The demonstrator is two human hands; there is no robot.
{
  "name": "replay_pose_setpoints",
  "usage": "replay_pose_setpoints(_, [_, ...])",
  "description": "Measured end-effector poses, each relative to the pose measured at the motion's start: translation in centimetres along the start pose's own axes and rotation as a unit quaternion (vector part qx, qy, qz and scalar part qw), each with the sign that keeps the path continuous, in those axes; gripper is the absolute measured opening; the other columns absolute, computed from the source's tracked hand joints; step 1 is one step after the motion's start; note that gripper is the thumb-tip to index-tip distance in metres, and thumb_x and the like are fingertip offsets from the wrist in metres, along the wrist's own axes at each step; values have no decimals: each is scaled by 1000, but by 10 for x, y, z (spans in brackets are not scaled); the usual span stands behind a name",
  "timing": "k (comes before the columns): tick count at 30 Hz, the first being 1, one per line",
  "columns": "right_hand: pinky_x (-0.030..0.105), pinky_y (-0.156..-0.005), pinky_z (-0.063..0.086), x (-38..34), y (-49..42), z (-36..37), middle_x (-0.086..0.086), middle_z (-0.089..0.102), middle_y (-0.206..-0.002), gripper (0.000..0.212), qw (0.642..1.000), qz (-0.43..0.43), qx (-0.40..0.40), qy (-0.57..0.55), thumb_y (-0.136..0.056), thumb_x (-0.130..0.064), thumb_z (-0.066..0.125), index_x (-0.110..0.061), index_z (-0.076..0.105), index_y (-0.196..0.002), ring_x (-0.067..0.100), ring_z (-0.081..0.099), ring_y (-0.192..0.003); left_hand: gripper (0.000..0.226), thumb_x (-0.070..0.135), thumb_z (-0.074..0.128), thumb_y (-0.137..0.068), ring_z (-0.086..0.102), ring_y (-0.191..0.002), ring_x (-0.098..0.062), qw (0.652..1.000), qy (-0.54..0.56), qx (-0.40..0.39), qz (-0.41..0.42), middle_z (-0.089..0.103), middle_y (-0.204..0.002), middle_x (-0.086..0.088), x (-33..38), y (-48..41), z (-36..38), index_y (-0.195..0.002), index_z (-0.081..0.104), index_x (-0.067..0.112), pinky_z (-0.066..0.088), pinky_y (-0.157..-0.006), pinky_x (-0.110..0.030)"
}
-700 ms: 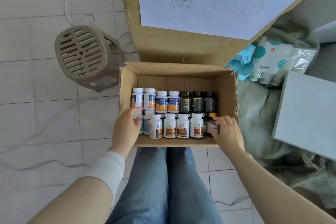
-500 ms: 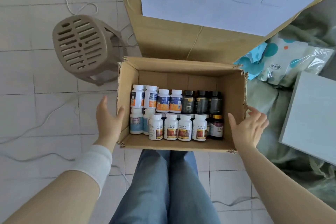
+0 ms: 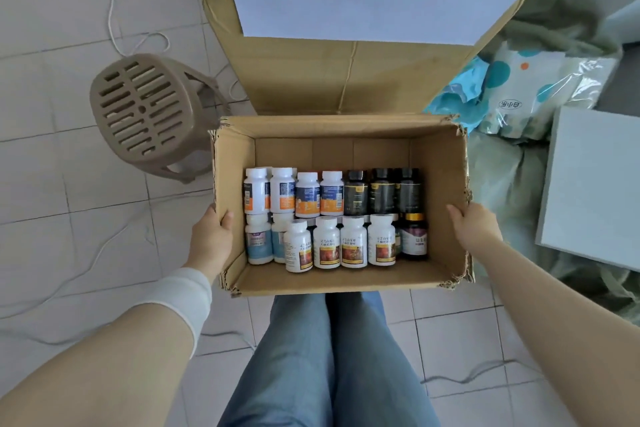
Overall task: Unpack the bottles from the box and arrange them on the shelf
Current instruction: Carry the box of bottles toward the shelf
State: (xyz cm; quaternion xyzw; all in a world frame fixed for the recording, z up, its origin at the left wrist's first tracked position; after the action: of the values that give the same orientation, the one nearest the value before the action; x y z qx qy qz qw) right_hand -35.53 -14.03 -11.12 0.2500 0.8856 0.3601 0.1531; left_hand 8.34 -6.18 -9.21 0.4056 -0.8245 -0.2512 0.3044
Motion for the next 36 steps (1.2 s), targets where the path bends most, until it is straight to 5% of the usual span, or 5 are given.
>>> replay_pose_setpoints(12, [33,-70,37,140,212,18,30,60,-100,38,966,155,86,-189,-98,-24,43,12,54,-102,37,55,-88,37,24,36,-101,53,-110,-40,962,-182,-91,182,56,-119,-28,55,88,-33,-115,48,-7,39,-82,-36])
replay_pose_setpoints(18, [34,-70,36,225,333,82,33,61,-100,38,911,275,111,-288,-98,-22,44,15,54,-99,43,57,-95,40,25,37,-100,52,-116,-40,906,-267,-150,291,55,-125,-25,76,158,5,-126,46,-4,42,-94,-44])
replay_pose_setpoints(23, [35,-68,37,291,431,149,31,60,-102,38,845,380,127,-353,-98,-24,43,12,54,-101,43,57,-95,37,24,37,-100,52,-114,-40,831,-350,-200,384,57,-122,-25,80,233,65,-120,48,-5,41,-92,-43])
replay_pose_setpoints(28, [34,-69,35,352,531,223,26,60,-99,39,755,475,145,-428,-98,-25,43,11,55,-100,41,56,-98,49,24,36,-101,43,-129,-38,750,-408,-254,455,46,-139,-23,64,334,135,-143,31,0,35,-106,-42])
replay_pose_setpoints(36, [39,-77,44,461,654,333,32,60,-106,41,627,572,170,-501,-97,-28,43,11,56,-100,43,56,-100,36,25,40,-100,56,-115,-30,599,-461,-317,573,61,-125,-12,12,522,256,-133,46,14,44,-99,-41])
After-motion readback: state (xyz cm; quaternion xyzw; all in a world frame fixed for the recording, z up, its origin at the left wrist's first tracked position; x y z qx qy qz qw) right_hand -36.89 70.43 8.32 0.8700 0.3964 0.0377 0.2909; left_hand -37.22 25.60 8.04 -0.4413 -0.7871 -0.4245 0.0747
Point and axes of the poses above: each hand's wrist, its own y-axis away from the middle knuckle, its own z-axis out of the palm, x = y × z, the point moved 9 cm from there along -y, towards the middle knuckle
